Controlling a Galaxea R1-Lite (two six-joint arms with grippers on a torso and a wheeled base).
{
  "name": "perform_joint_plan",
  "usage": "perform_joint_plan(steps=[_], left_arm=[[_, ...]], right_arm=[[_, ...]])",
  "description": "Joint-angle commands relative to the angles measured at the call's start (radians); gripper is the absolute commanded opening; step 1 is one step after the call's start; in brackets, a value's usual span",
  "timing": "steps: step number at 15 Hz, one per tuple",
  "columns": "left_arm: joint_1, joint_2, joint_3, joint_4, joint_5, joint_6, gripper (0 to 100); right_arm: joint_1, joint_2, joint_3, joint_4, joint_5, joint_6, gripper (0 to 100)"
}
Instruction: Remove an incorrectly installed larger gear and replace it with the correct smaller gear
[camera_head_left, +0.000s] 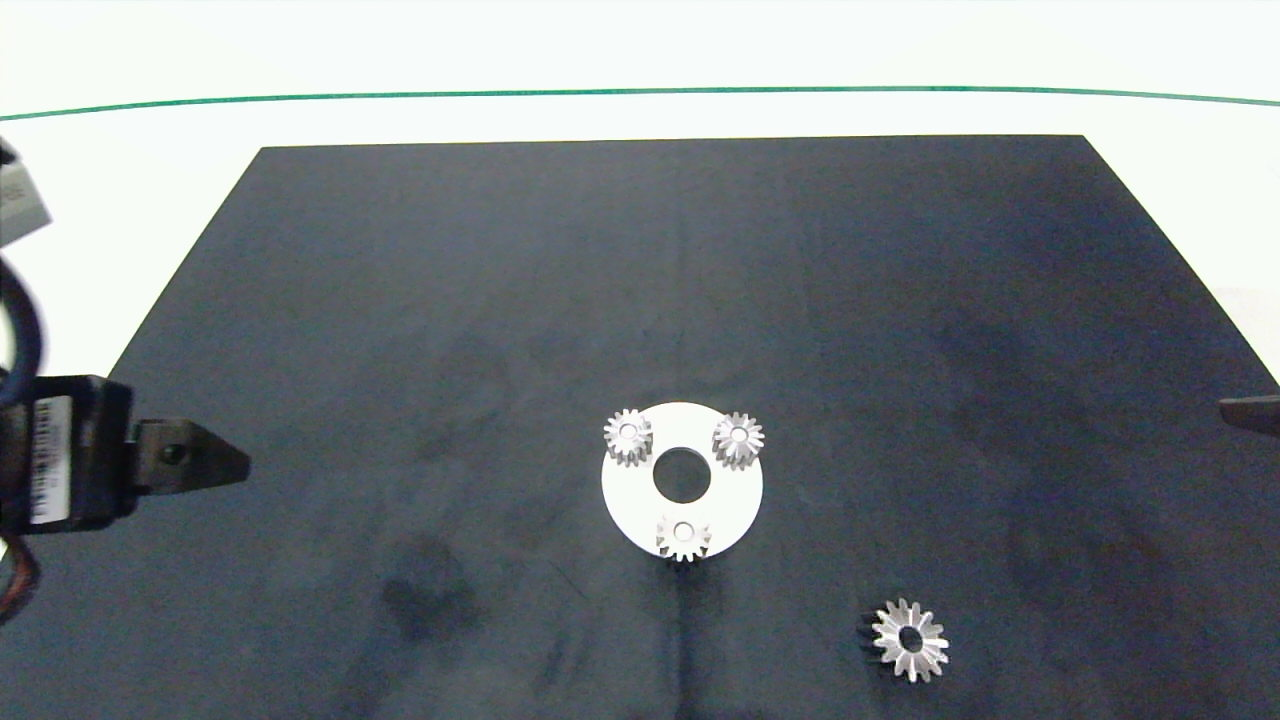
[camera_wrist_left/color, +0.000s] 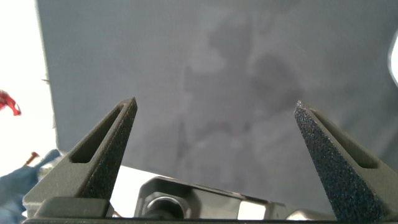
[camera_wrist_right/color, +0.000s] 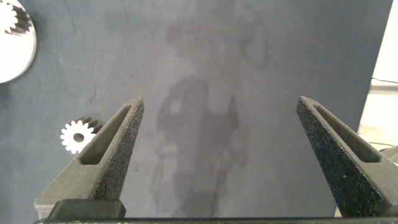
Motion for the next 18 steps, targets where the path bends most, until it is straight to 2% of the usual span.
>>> perform_joint_plan(steps=[1, 7, 9, 10, 14, 15, 16, 18], left_arm=[[0.099, -0.124, 0.021, -0.001, 0.003, 0.060, 100], [0.099, -0.138, 0.029, -0.044, 0.003, 0.061, 100], [0.097, -0.147, 0.026, -0.099, 0.003, 0.060, 100], [0.097, -0.148, 0.032, -0.128, 0.003, 0.063, 100], [0.099, -0.151, 0.070, -0.137, 0.003, 0.079, 100], [0.100, -0.151, 0.072, -0.137, 0.003, 0.081, 100], [0.100, -0.151, 0.069, -0.139, 0.003, 0.079, 100], [0.100, -0.164, 0.072, -0.143, 0.003, 0.087, 100]], right_arm=[[0.009, 0.034, 0.004, 0.004, -0.005, 0.000, 100], [0.009, 0.043, 0.010, 0.004, -0.008, 0.000, 100], [0.009, 0.039, 0.023, -0.011, -0.005, -0.014, 100], [0.007, 0.036, 0.024, -0.028, -0.005, -0.014, 100], [0.007, 0.019, 0.040, -0.034, -0.010, -0.020, 100], [0.007, 0.010, 0.056, -0.039, -0.008, -0.051, 100], [0.007, 0.004, 0.061, -0.050, -0.005, -0.068, 100], [0.007, -0.007, 0.083, -0.070, -0.008, -0.073, 100]])
